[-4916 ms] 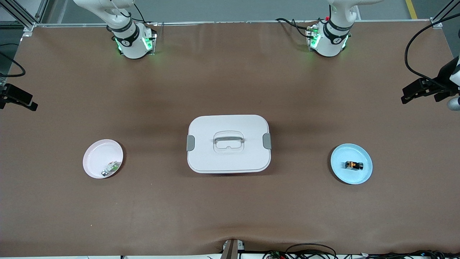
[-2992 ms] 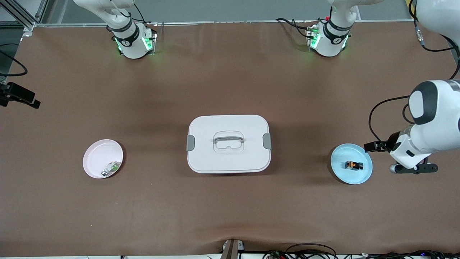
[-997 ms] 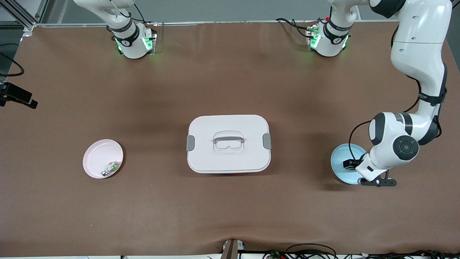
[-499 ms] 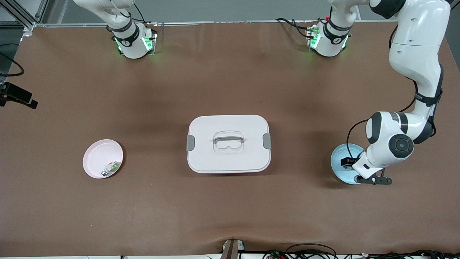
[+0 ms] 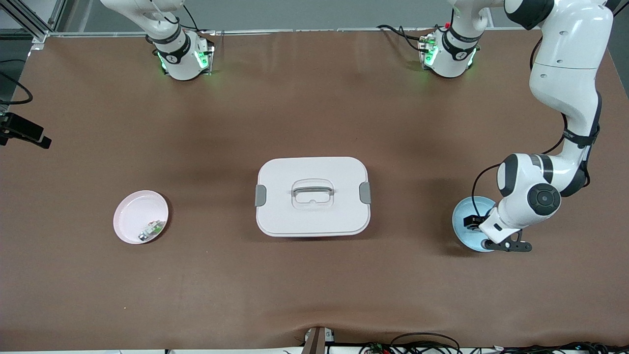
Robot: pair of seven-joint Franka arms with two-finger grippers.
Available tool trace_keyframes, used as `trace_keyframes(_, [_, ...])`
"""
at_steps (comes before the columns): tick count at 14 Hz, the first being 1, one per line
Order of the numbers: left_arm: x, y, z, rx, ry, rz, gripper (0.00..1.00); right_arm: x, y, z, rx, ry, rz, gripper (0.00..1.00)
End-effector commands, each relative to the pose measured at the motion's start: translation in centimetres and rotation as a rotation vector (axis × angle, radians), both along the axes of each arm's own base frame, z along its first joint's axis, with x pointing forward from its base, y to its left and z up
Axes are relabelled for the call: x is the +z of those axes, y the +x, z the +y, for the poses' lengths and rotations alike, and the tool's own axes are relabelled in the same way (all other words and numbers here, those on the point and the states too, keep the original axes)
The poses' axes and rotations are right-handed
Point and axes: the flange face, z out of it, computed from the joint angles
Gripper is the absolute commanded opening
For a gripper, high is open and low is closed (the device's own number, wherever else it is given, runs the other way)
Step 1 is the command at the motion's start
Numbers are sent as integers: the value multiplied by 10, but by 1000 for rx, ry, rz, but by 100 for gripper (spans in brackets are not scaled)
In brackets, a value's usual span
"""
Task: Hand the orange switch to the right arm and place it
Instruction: 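Lower the left gripper and close it on the black-and-orange switch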
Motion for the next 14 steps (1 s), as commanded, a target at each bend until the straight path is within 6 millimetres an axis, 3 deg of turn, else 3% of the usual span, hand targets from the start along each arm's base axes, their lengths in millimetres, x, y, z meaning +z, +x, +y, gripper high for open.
trace_keyframes(1, [1,1,2,-25,12,-15,100,4,-7,-3,-4,18,-11,100])
trace_keyframes(6, [1,1,4,-19,11,-16,100,3,-6,-3,-4,18,-13,100])
trace_keyframes(14, [1,1,6,11,5,-21,49,3,-6,-7,-10,18,-11,100])
